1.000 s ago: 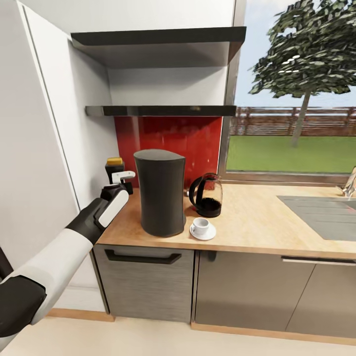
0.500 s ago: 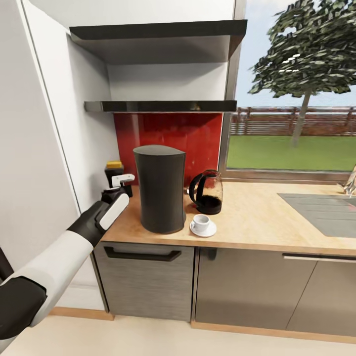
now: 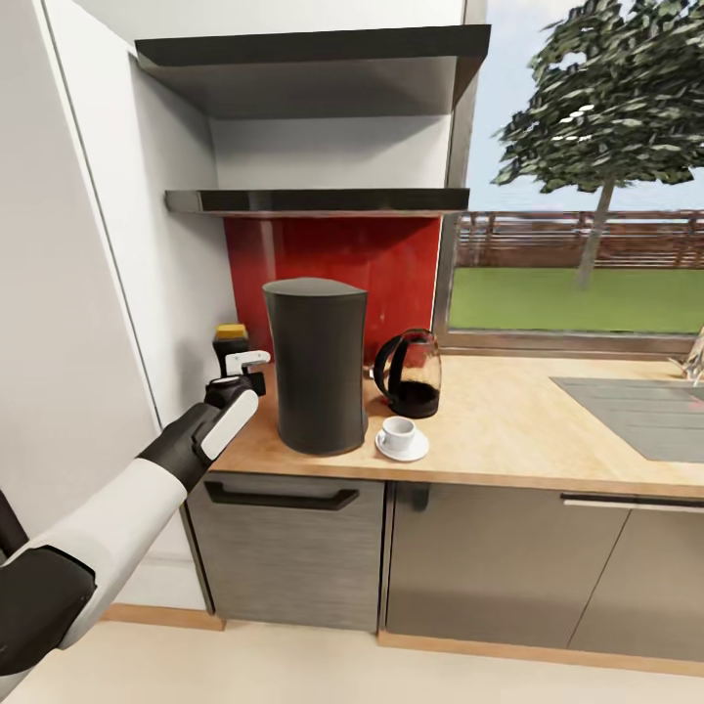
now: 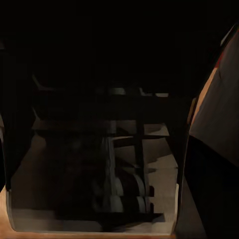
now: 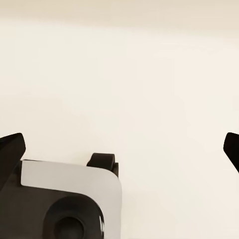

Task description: Set up a coffee station on the kitchen countertop: keep the coffee maker on the countertop, move the bottle of coffee from the kitchen shelf to the counter next to the coffee maker, place a paper coffee filter on top of the coffee maker, put the saucer next to the coffee maker with the coffee cup on the saucer, and place the electric kettle next to the coffee maker.

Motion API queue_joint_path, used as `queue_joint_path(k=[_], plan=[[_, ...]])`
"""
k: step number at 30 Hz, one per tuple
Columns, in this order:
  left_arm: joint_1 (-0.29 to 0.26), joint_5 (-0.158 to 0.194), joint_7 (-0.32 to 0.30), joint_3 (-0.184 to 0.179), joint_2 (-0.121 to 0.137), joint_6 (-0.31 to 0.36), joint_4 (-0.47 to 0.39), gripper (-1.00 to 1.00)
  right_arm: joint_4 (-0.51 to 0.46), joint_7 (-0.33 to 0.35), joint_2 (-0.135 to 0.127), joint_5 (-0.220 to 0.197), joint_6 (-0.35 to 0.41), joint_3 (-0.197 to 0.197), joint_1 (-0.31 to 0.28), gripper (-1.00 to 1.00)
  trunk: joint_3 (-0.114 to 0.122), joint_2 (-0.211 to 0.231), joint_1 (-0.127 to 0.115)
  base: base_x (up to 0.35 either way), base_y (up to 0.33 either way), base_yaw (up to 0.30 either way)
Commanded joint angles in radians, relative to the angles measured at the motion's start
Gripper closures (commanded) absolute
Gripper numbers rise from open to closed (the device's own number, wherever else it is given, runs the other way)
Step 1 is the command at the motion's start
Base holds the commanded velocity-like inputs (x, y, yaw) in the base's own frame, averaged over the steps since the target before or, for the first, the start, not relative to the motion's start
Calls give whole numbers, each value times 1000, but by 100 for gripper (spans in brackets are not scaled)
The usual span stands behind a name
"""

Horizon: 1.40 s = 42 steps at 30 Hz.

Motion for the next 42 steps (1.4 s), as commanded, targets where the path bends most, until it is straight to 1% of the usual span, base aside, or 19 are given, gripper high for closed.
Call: queue_joint_path(k=[1,14,23,42], plan=[[-1,5,8,-5,1,3,-2,100,-1,5,0,8,-3,-9,-1,-100,-4,-8,4,0,0,0],[2,5,8,-5,-1,3,0,100,-1,5,0,8,-3,-9,-1,-100,-45,-99,54,0,0,0],[22,3,8,-5,-1,1,0,100,-1,5,0,8,-3,-9,-1,-100,-73,-162,88,0,0,0],[31,1,7,-5,-1,0,0,100,-1,5,0,8,-3,-8,-1,-100,-133,-295,161,0,0,0]])
